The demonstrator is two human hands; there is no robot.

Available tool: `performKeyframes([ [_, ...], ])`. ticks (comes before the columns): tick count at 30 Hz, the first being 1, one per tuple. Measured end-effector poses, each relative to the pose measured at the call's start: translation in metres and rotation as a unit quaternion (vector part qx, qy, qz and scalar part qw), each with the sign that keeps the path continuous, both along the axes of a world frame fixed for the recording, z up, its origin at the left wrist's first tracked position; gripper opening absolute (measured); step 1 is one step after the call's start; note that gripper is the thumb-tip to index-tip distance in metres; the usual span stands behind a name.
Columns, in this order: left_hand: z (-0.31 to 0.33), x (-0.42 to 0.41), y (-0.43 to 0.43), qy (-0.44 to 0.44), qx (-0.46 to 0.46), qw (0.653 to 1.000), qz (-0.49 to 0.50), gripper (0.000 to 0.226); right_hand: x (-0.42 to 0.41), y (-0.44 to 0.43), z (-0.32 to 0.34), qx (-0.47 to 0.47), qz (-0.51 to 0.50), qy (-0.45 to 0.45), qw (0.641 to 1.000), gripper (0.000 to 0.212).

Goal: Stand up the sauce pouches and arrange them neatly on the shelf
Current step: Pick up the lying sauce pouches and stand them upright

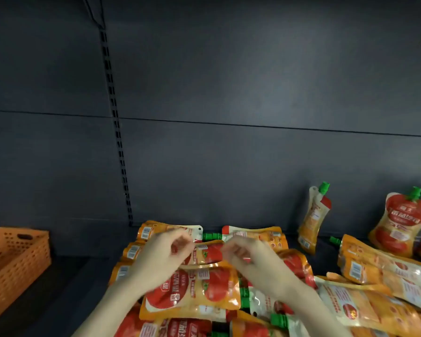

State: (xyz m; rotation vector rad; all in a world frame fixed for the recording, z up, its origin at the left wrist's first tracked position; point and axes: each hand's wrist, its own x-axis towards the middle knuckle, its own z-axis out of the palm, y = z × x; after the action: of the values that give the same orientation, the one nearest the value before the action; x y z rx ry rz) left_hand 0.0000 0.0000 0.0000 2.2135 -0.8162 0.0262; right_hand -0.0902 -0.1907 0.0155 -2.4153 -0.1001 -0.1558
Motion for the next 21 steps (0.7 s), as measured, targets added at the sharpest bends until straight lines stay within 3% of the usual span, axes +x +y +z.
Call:
performKeyframes([
  [3,-0.017,0.061,-0.012,-0.005,0.076,0.997,0.021,0.014,0.050,-0.014,-0.017,-0.021,-0.067,-0.002,0.998,0.016],
  [10,-0.051,0.137,-0.036,0.039,0.263,0.964,-0.014,0.058,0.116,-0.050,-0.063,-0.082,-0.176,0.103,0.976,0.040],
  [15,-0.055,0.147,-0.040,0.034,0.254,0.966,-0.036,0.062,0.131,-0.057,-0.073,-0.105,-0.178,0.146,0.967,0.047],
  [21,-0.055,0.148,-0.037,0.048,0.171,0.984,-0.034,0.060,0.140,-0.062,-0.078,-0.072,-0.181,0.108,0.975,0.053],
])
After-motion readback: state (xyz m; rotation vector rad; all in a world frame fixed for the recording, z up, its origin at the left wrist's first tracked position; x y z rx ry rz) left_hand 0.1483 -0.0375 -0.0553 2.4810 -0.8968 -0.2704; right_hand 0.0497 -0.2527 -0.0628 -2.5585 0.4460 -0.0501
